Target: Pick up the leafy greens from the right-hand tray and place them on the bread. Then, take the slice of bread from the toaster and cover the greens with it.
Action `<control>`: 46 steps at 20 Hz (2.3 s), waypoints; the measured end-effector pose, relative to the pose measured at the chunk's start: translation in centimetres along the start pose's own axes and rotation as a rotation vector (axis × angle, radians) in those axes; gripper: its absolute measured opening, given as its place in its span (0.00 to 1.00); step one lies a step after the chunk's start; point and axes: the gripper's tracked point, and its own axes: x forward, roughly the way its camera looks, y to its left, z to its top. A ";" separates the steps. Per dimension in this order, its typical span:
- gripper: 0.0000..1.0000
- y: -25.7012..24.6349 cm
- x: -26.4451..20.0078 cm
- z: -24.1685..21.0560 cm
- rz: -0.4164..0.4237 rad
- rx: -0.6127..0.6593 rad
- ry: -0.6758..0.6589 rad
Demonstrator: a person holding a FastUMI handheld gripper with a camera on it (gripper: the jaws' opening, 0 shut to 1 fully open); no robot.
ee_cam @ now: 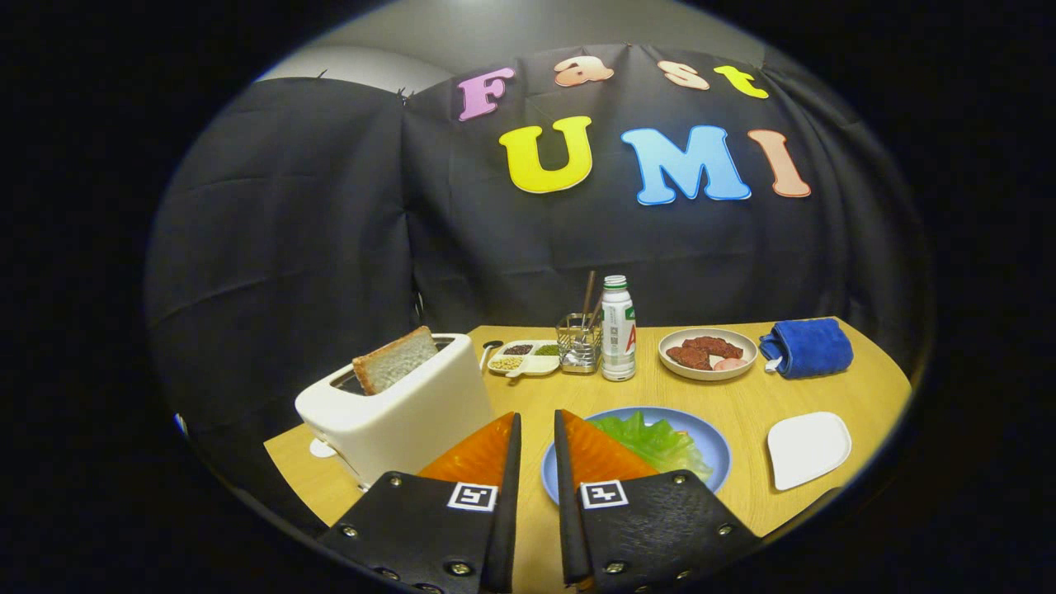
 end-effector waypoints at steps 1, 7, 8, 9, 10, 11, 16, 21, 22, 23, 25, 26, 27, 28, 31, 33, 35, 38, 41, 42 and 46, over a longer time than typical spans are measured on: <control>0.23 1.1 0.2 0.1 0.010 -0.002 -0.009; 0.23 6.5 0.8 0.4 0.042 -0.044 0.004; 0.23 7.0 1.2 0.5 0.032 -0.053 0.002; 0.23 7.6 1.5 0.6 0.025 -0.055 -0.002; 0.23 8.3 1.9 0.6 0.014 -0.055 -0.005; 0.23 9.1 2.2 0.7 0.007 -0.056 -0.013; 0.23 12.1 3.9 0.6 -0.007 -0.093 -0.017; 0.23 13.6 5.4 0.7 -0.030 -0.131 -0.024; 0.23 13.7 5.8 0.8 -0.041 -0.130 -0.024; 0.22 13.7 6.3 0.9 -0.051 -0.133 -0.025; 0.23 13.8 7.0 0.9 -0.058 -0.139 -0.025; 0.23 13.8 7.0 0.8 -0.068 -0.143 -0.022; 0.23 13.7 7.0 0.7 -0.079 -0.146 -0.012; 0.23 13.6 6.9 0.5 -0.093 -0.133 0.000; 0.23 13.6 7.0 0.6 -0.102 -0.129 0.001; 0.23 13.5 7.7 0.6 -0.118 -0.132 0.002; 0.23 13.0 8.6 0.9 -0.130 -0.130 0.001; 0.12 13.2 8.8 0.9 -0.086 -0.119 0.000; 0.08 12.3 8.5 2.2 -0.080 -0.132 -0.028; 0.05 12.4 8.5 2.5 -0.067 -0.163 -0.022; 0.02 12.7 7.0 5.0 -0.042 -0.155 -0.057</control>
